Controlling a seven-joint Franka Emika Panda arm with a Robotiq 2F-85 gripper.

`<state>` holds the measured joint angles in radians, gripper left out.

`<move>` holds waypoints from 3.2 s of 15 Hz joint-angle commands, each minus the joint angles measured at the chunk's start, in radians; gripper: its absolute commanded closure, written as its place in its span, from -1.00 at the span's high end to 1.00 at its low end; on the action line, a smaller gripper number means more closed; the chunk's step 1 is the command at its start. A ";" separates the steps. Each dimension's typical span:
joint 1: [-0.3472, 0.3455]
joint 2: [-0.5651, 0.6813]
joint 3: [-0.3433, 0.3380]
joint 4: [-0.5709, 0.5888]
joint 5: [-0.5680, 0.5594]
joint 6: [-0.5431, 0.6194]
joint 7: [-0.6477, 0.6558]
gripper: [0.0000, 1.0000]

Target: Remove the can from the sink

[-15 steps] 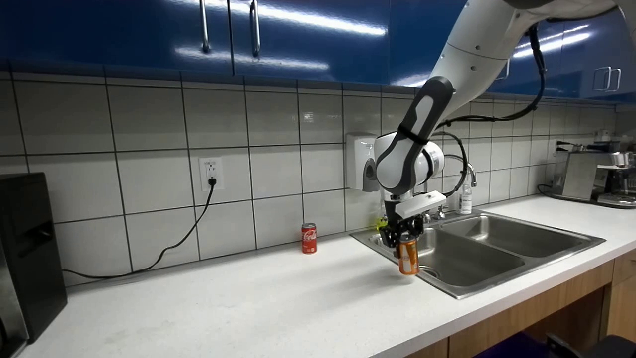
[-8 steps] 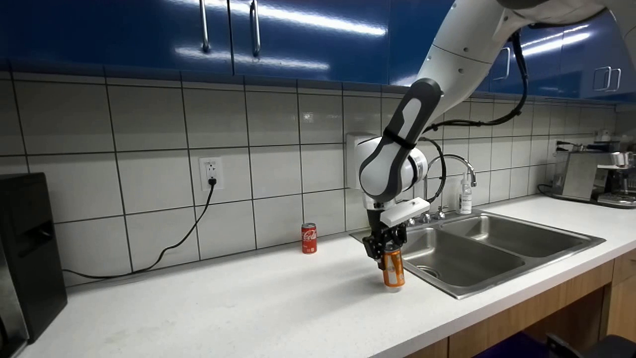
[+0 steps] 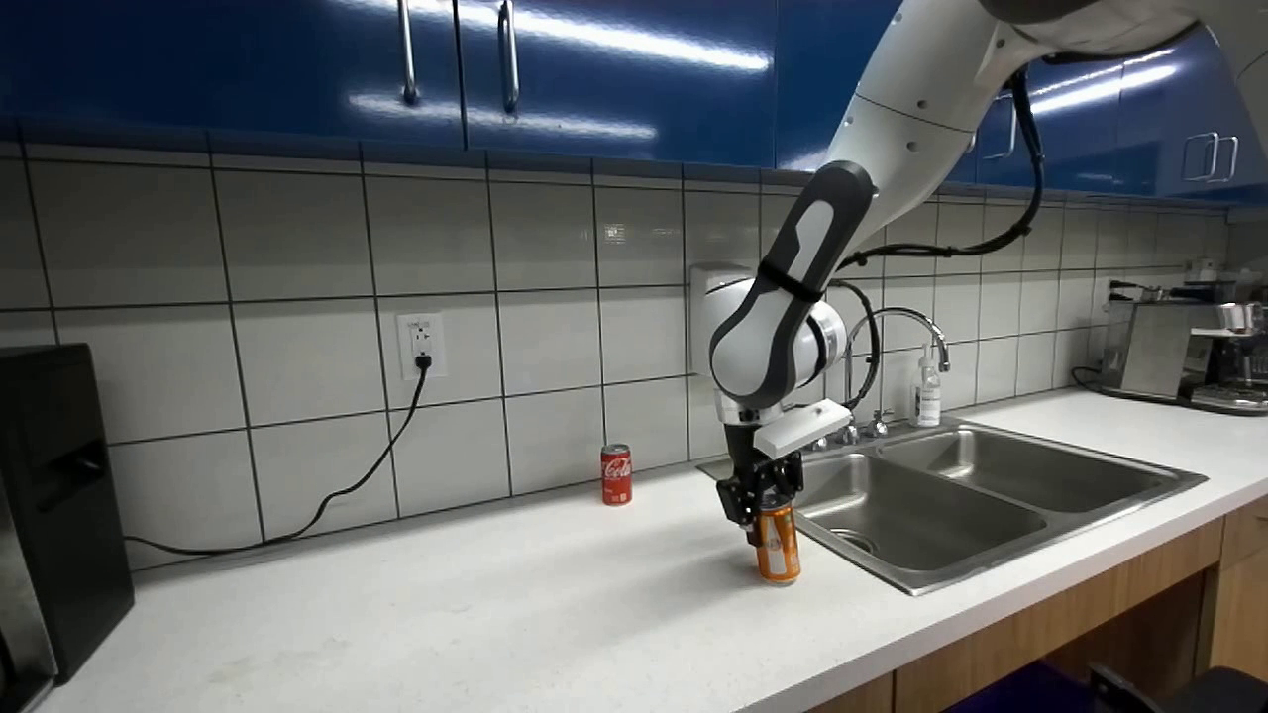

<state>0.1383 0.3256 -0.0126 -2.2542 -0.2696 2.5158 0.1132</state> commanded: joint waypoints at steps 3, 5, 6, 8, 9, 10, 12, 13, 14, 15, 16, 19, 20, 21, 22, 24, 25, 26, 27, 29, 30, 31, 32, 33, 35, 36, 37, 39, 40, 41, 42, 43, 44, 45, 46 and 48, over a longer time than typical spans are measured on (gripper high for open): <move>-0.020 -0.004 0.013 0.000 0.016 0.007 -0.043 -0.22; -0.020 -0.003 0.013 0.000 0.016 0.007 -0.045 -0.22; -0.021 -0.002 0.013 0.000 0.018 0.008 -0.047 -0.22; -0.022 0.000 0.013 0.001 0.020 0.006 -0.047 0.73; -0.021 -0.001 0.012 0.000 0.017 0.005 -0.045 0.81; -0.021 -0.002 0.013 0.000 0.018 0.005 -0.046 0.93; -0.021 -0.007 0.011 -0.002 0.017 -0.001 -0.043 1.00; -0.021 -0.010 0.010 -0.003 0.015 -0.004 -0.041 1.00; -0.020 -0.012 0.009 -0.004 0.014 -0.007 -0.039 1.00; -0.019 -0.016 0.009 -0.004 0.013 -0.011 -0.036 1.00; -0.019 -0.020 0.009 -0.006 0.013 -0.014 -0.034 1.00; -0.017 -0.026 0.008 -0.007 0.010 -0.017 -0.030 1.00; -0.017 -0.029 0.008 -0.009 0.012 -0.017 -0.031 1.00; -0.018 -0.033 0.010 -0.012 0.014 -0.015 -0.033 1.00; -0.018 -0.039 0.009 -0.014 0.012 -0.013 -0.031 1.00; -0.018 -0.051 0.008 -0.018 0.014 -0.012 -0.025 1.00; -0.017 -0.060 0.007 -0.020 0.012 -0.011 -0.021 1.00; -0.017 -0.071 0.007 -0.024 0.011 -0.011 -0.019 1.00; -0.016 -0.079 0.007 -0.024 0.011 -0.017 -0.016 1.00; -0.019 -0.099 0.007 -0.029 0.014 -0.018 -0.015 1.00; -0.021 -0.111 0.008 -0.033 0.016 -0.019 -0.016 1.00; -0.022 -0.124 0.008 -0.038 0.017 -0.018 -0.012 1.00; -0.023 -0.137 0.008 -0.043 0.017 -0.015 -0.012 1.00; -0.025 -0.148 0.009 -0.046 0.019 -0.015 -0.012 1.00; -0.029 -0.172 0.009 -0.057 0.025 -0.015 -0.011 1.00; -0.032 -0.185 0.010 -0.063 0.031 -0.018 -0.013 1.00; -0.035 -0.194 0.011 -0.068 0.036 -0.022 -0.015 1.00; -0.043 -0.215 0.014 -0.076 0.058 -0.055 -0.027 1.00; -0.046 -0.227 0.015 -0.080 0.070 -0.080 -0.036 1.00; -0.050 -0.238 0.014 -0.085 0.080 -0.109 -0.046 1.00; -0.052 -0.248 0.013 -0.090 0.082 -0.126 -0.041 1.00; -0.057 -0.259 0.010 -0.096 0.082 -0.143 -0.047 1.00; -0.061 -0.270 0.007 -0.102 0.076 -0.156 -0.043 1.00; -0.067 -0.282 0.004 -0.112 0.069 -0.161 -0.037 1.00; -0.072 -0.292 0.003 -0.118 0.067 -0.170 -0.035 1.00; -0.084 -0.313 -0.001 -0.138 0.069 -0.170 -0.035 1.00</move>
<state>0.0811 0.0779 -0.0173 -2.3475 -0.2066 2.3755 0.1001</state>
